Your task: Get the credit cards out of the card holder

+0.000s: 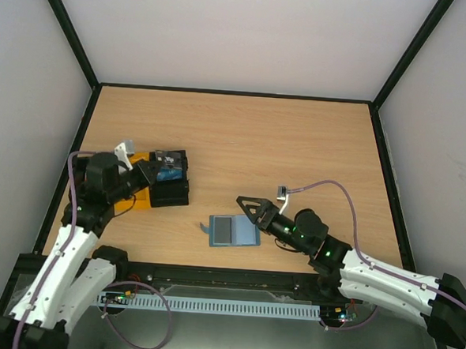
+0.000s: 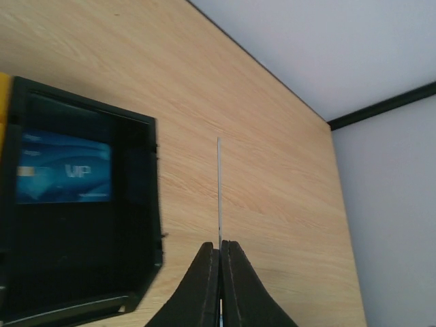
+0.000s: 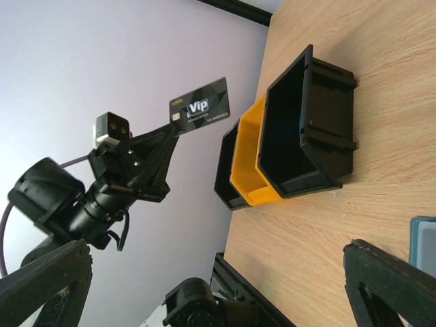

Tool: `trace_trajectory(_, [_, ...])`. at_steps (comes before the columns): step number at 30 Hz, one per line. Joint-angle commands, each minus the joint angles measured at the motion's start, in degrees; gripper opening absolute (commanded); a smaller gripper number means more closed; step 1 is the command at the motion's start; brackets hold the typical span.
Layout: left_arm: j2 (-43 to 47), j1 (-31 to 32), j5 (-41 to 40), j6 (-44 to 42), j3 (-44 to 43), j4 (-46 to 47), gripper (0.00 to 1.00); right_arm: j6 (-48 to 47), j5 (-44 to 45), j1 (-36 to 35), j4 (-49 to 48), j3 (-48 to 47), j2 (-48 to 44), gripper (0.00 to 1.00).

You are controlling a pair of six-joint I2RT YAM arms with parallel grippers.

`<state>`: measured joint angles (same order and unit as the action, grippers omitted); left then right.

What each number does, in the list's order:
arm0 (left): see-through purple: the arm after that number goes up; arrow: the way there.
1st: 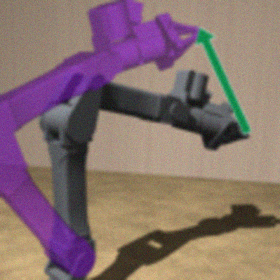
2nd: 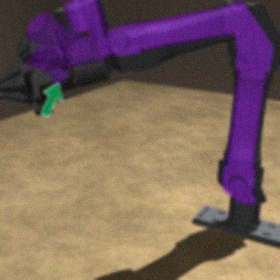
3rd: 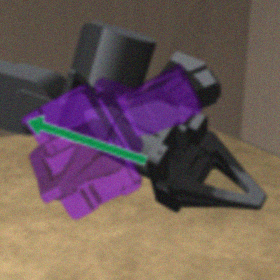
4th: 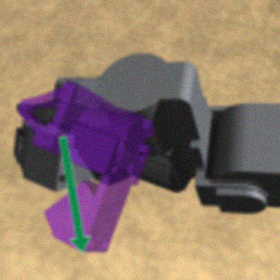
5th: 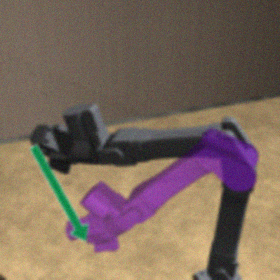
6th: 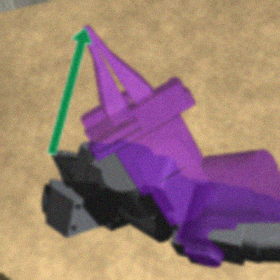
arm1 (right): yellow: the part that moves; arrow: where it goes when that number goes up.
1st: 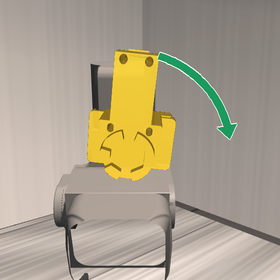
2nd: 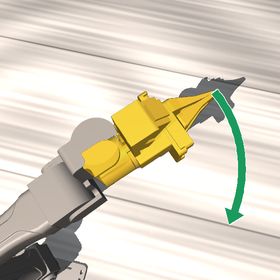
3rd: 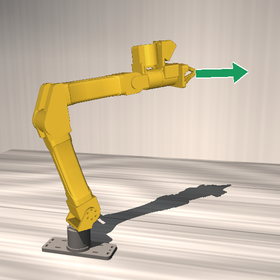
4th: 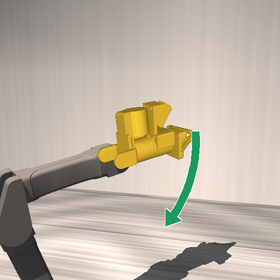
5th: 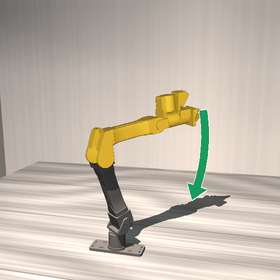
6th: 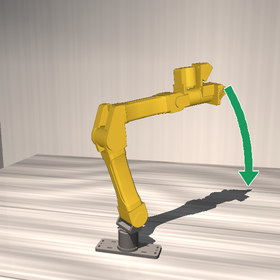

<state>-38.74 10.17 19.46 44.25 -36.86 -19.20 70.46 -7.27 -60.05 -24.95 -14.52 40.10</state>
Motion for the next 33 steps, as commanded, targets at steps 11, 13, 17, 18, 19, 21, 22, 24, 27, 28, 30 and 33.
trace_trajectory(11, [-11.7,-30.1,21.7,-20.2,-6.6,-11.7,0.03,-1.7,5.0,-0.3,4.5,3.1,-5.9,0.98])
trace_trajectory(13, [-12.6,-31.1,20.8,-21.4,-7.0,-12.9,0.03,-1.8,4.9,-0.4,4.0,3.1,-5.7,0.98])
trace_trajectory(17, [-12.5,-32.6,16.5,-21.2,-6.7,-13.0,0.03,-2.2,3.9,-0.4,4.4,2.7,-5.1,0.98])
trace_trajectory(18, [-12.5,-33.0,15.6,-21.4,-6.6,-12.7,0.03,-2.2,3.9,-0.3,4.8,2.7,-5.2,0.98])
trace_trajectory(19, [-12.7,-33.3,14.8,-21.7,-6.5,-12.6,0.03,-2.2,3.8,-0.3,5.1,2.8,-5.3,0.98])
trace_trajectory(21, [-13.9,-33.6,13.7,-22.6,-6.3,-12.5,0.03,-2.1,3.9,-0.4,5.6,3.0,-5.9,0.98])
trace_trajectory(22, [-14.5,-33.6,13.6,-23.1,-6.2,-12.5,0.03,-2.2,3.8,-0.4,5.7,3.2,-6.2,0.98])
trace_trajectory(24, [-15.6,-33.6,13.4,-23.1,-5.6,-12.1,0.03,-2.2,3.9,-0.4,6.1,3.3,-6.6,0.98])
trace_trajectory(27, [-16.5,-33.6,11.8,-22.4,-5.1,-11.7,0.03,-2.2,4.2,-0.4,6.3,3.4,-7.3,0.98])
trace_trajectory(28, [-16.8,-33.6,11.2,-22.3,-5.2,-11.5,0.03,-2.1,4.3,-0.4,6.2,3.4,-7.4,0.98])
trace_trajectory(30, [-17.8,-33.6,10.4,-22.3,-5.4,-11.1,0.03,-2.2,4.3,-0.3,6.2,3.4,-7.4,0.98])
trace_trajectory(33, [-20.1,-33.6,9.7,-22.7,-5.5,-10.7,0.03,-2.3,4.4,-0.4,6.1,3.4,-7.3,0.98])
